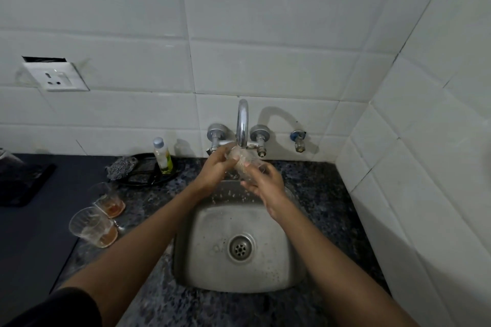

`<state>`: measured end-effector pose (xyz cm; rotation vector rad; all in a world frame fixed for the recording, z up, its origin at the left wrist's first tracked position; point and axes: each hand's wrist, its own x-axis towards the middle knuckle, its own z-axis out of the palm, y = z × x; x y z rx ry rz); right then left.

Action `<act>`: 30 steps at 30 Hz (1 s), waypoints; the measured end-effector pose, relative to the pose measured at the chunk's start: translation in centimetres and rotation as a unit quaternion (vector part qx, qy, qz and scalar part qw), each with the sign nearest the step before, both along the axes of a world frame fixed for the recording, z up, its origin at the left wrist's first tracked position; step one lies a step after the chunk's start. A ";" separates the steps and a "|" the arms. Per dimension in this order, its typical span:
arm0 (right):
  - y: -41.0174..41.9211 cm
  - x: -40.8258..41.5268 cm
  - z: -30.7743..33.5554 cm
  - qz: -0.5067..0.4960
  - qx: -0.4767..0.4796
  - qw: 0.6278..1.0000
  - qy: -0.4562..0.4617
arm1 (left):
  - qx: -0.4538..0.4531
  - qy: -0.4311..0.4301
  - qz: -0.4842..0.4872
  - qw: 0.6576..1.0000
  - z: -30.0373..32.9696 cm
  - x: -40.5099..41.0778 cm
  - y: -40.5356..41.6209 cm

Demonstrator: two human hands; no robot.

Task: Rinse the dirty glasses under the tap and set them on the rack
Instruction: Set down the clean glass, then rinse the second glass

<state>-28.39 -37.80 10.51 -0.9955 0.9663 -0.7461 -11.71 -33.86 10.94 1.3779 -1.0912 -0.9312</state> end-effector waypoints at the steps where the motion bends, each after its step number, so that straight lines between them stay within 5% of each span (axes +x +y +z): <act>1: -0.2 -0.2 -0.1 0.001 0.002 1.000 0.011 | -0.030 -0.136 -0.012 0.990 -0.5 0.6 0.4; 4: -0.9 -0.5 -0.6 0.004 0.025 1.000 0.018 | -0.105 -0.431 -0.092 0.892 -2.2 2.4 1.2; 8: -0.8 -0.5 -0.4 0.005 -0.047 0.996 0.081 | -0.147 -0.539 -0.126 0.820 -2.6 3.2 0.2; 12: -0.2 -1.1 -2.0 0.022 -0.297 0.936 0.189 | -0.182 -0.553 -0.142 0.801 -1.4 2.9 -0.9; 14: 0.1 -1.1 -2.0 0.026 -0.237 0.959 0.152 | -0.209 -0.554 -0.135 0.795 -0.9 2.4 -0.8; 16: 0.2 -0.9 -1.2 0.034 -0.065 0.995 0.072 | -0.229 -0.563 -0.131 0.783 -1.1 2.1 -0.6; 18: 0.1 -0.8 -0.6 0.035 -0.032 0.997 0.065 | -0.232 -0.566 -0.133 0.780 -1.5 1.9 -0.3; 20: 0.0 -1.1 -1.1 0.013 -0.202 0.969 0.143 | -0.226 -0.552 -0.136 0.791 -1.5 1.8 -0.4; 22: -0.1 -1.6 -2.1 0.005 -0.382 0.902 0.201 | -0.217 -0.544 -0.133 0.800 -1.2 1.7 -0.6; 23: 0.0 -1.6 -2.3 0.007 -0.397 0.895 0.203 | -0.215 -0.546 -0.130 0.799 -1.1 1.8 -0.8; 25: 0.2 -1.4 -2.2 0.016 -0.318 0.931 0.177 | -0.206 -0.550 -0.135 0.798 -1.0 2.1 -0.8; 28: 0.0 -0.7 -0.8 0.038 -0.031 0.998 0.042 | -0.200 -0.556 -0.134 0.796 -1.4 2.2 -0.3; 30: 0.2 -0.8 -0.7 0.017 -0.128 0.984 0.119 | -0.199 -0.553 -0.131 0.798 -1.5 2.0 -0.2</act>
